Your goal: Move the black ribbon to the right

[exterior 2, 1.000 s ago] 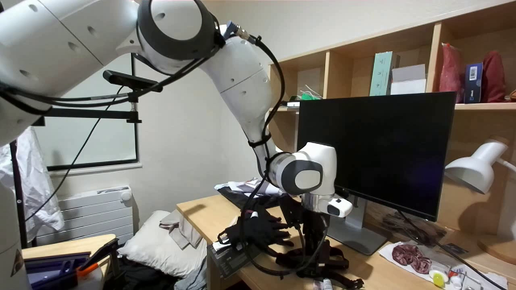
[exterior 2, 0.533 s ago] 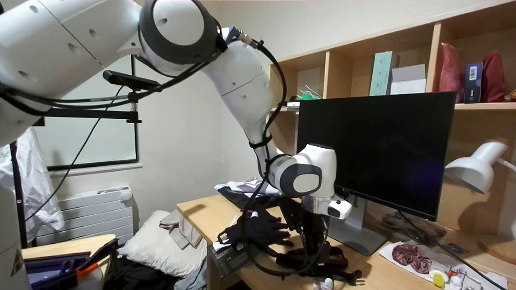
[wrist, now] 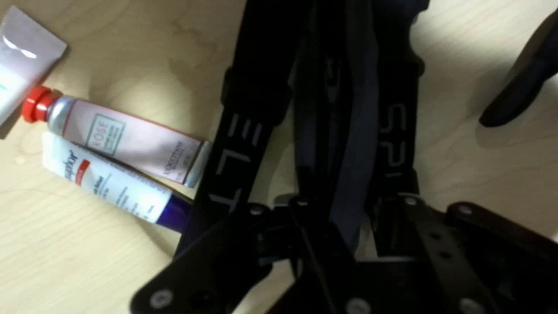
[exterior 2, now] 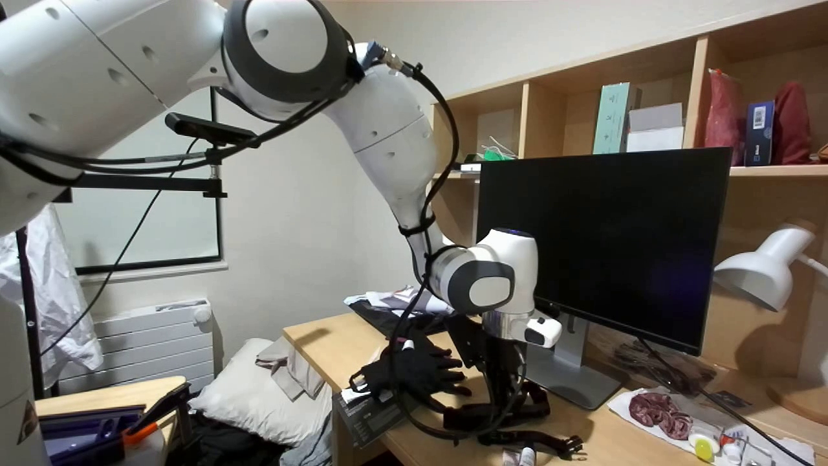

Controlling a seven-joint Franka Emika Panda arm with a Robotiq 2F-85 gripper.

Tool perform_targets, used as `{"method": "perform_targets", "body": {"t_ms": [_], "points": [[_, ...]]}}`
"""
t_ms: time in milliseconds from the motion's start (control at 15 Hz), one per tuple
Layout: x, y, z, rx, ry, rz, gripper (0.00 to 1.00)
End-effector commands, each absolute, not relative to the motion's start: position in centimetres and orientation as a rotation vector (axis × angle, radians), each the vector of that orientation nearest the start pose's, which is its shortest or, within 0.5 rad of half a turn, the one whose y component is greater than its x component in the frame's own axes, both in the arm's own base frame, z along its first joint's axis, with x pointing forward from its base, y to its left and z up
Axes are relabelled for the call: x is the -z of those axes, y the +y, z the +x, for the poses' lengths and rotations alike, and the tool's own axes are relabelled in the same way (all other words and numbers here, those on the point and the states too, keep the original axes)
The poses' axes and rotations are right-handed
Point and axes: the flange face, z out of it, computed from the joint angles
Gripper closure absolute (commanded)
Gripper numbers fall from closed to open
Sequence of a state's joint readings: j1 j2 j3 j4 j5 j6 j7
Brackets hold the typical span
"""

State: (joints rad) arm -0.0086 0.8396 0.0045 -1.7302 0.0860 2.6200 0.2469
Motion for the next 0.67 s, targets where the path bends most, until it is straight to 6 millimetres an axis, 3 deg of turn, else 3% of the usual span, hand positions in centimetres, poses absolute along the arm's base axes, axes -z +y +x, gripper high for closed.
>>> {"method": "perform_targets", "body": {"t_ms": [0, 333, 600], "points": [[-11.2, -0.5, 65.3, 0.020, 0.447, -3.034, 0.93], [-14.2, 0.1, 63.7, -0.067, 0.334, -3.065, 0.93], [-18.4, 0.4, 62.0, -0.088, 0.223, -3.083, 0.91]]}}
